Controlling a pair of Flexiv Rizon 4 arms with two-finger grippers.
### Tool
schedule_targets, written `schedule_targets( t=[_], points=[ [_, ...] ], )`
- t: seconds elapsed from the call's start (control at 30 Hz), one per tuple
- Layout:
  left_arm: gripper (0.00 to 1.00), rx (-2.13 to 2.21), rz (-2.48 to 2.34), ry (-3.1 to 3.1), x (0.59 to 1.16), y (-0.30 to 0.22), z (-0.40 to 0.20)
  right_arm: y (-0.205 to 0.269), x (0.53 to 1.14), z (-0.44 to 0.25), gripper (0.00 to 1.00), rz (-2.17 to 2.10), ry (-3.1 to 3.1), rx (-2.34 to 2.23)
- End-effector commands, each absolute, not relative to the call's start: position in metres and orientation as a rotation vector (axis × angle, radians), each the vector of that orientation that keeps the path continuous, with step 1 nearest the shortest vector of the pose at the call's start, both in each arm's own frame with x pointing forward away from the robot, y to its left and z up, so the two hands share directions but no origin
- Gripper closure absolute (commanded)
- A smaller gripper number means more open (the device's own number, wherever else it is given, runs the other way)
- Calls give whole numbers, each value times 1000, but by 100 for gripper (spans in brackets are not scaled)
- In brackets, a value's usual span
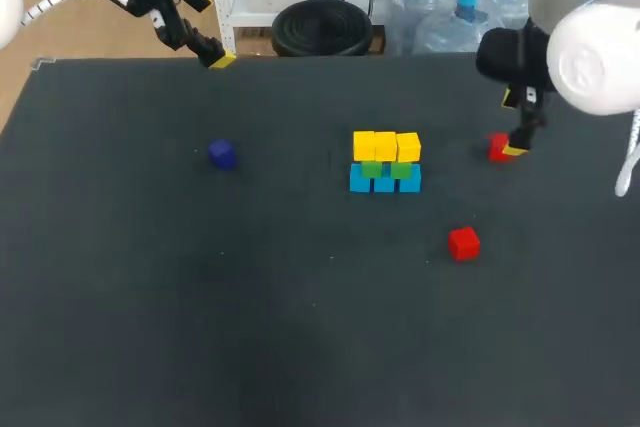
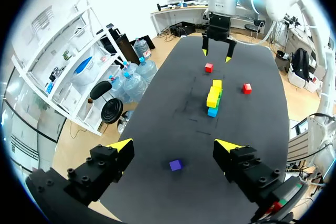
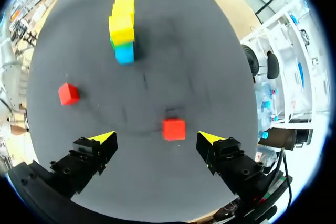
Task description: Place the blue cubes, place green cubes on the blue cubes, place the yellow cubes on the green cubes, then place the red cubes on the yellow cubes, and place purple cube on the red cubes.
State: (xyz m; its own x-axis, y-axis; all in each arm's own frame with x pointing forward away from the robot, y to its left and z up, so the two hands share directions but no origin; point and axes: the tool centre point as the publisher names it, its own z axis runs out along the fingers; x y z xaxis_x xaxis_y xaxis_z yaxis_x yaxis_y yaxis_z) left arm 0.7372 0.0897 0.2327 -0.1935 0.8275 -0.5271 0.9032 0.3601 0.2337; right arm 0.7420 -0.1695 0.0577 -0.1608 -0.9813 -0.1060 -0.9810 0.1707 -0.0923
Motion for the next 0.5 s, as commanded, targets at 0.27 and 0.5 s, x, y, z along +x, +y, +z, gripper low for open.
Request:
schedule_targets(
  t=[0.27,0.5],
  points=[
    [0,1498,-173,2045,738,91,232,-189,775,44,0,75,2283,-2042],
    [0,1498,-173,2045,738,91,232,-182,774,31,0,181,2301,-2045]
  ],
)
